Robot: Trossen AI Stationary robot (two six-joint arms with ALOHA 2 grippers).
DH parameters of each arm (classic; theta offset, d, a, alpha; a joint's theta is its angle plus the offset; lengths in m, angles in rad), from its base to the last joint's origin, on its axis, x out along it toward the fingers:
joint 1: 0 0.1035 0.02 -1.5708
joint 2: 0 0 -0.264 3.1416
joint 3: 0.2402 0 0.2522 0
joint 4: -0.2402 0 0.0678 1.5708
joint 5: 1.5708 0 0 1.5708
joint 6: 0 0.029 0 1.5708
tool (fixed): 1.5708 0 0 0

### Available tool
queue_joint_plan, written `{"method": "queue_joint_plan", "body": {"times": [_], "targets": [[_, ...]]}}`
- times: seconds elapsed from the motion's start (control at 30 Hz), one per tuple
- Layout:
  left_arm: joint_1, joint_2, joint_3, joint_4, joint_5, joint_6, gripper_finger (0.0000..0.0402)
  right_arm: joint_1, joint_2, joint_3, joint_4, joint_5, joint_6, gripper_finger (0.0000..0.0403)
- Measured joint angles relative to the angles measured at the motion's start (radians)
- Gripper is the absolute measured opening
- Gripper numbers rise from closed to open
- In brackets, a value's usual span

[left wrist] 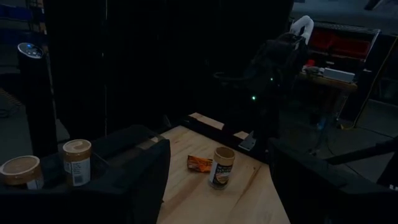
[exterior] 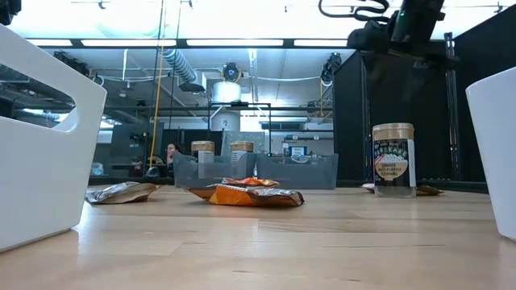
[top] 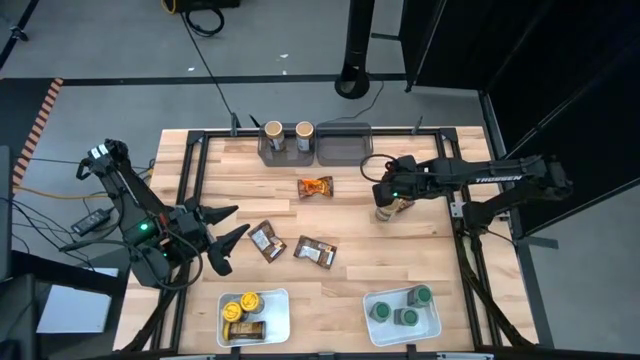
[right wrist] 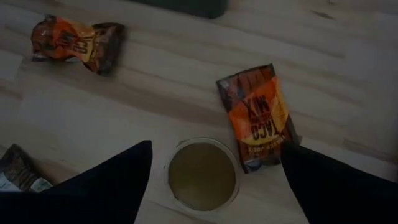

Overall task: Sort spices by type
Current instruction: Put the golden seasoning into the left black bin

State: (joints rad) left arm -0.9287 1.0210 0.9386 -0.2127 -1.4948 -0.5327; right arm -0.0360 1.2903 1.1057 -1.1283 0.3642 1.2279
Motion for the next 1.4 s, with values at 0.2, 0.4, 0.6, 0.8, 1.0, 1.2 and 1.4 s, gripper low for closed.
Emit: {"method": "queue_joint_plan", "body": {"times": [0.2,0.4,0.6,0.8,1.0,1.2,1.4], "targets": [[0.0,0.0,0.0,0.0,0.0,0.0,0.0269,-0.007,0.0,0.0,0.013,0.001,0.005,0.0367],[0.0,0.0,0.0,0.0,0.002,0.0,0.0269,-0.007,0.001,-0.043,0.067,0.005,0.02,0.0362],[0.0,0.0,0.0,-0.003,0.004,0.0,0.0269,0.005,0.001,-0.139,0.175,-0.015,0.066,0.0362],[0.0,0.0,0.0,-0.015,0.004,0.001,0.0269,0.021,0.001,-0.192,0.239,-0.056,0.081,0.0359],[0.0,0.0,0.0,-0.029,0.004,0.002,0.0269,0.043,0.001,-0.214,0.254,-0.06,0.097,0.0356],[0.0,0.0,0.0,-0.03,0.004,0.003,0.0269,0.044,0.001,-0.214,0.271,-0.069,0.076,0.0331],[0.0,0.0,0.0,-0.03,0.004,0.003,0.0269,0.047,0.0,-0.214,0.272,-0.077,0.054,0.0279]]}}
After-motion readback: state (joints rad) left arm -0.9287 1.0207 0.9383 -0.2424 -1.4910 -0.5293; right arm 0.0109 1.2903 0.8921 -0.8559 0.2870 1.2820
